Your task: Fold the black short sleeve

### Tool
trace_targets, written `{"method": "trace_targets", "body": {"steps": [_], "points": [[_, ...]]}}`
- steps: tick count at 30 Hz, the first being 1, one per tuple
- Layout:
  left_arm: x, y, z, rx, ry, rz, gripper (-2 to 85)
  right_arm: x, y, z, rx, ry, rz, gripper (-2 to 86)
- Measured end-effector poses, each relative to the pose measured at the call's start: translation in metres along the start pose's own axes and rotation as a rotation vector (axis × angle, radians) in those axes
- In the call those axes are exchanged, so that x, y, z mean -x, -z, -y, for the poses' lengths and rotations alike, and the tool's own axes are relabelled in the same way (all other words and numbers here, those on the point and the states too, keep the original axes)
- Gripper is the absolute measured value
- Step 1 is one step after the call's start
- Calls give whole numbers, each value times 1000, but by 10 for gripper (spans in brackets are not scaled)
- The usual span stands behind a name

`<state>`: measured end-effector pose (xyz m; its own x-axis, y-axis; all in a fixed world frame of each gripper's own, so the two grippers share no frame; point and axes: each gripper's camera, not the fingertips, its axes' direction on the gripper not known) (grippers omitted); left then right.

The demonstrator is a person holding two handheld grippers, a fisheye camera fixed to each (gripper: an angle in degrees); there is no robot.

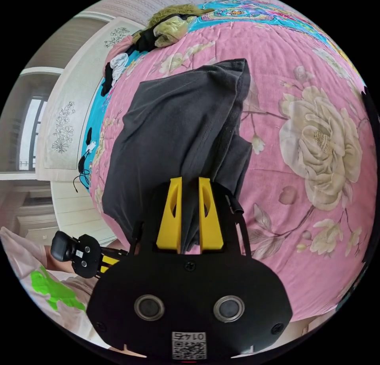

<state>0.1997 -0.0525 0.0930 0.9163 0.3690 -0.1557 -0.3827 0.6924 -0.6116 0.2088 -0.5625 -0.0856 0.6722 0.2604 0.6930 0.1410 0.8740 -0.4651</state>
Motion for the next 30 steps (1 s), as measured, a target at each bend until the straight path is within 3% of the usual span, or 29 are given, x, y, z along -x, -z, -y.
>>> {"method": "trace_targets", "body": {"steps": [9,16,30], "points": [[26,13,7,1,3,-8,-9,-27,28,-11,-51,-109,-89,9],[50,24,13,9,2,-9,-9,-21,26,3,-122,-58,25,33],[102,53,22,21,-4,-9,-3,-44,27,37,-108,-105,-140,9]]}}
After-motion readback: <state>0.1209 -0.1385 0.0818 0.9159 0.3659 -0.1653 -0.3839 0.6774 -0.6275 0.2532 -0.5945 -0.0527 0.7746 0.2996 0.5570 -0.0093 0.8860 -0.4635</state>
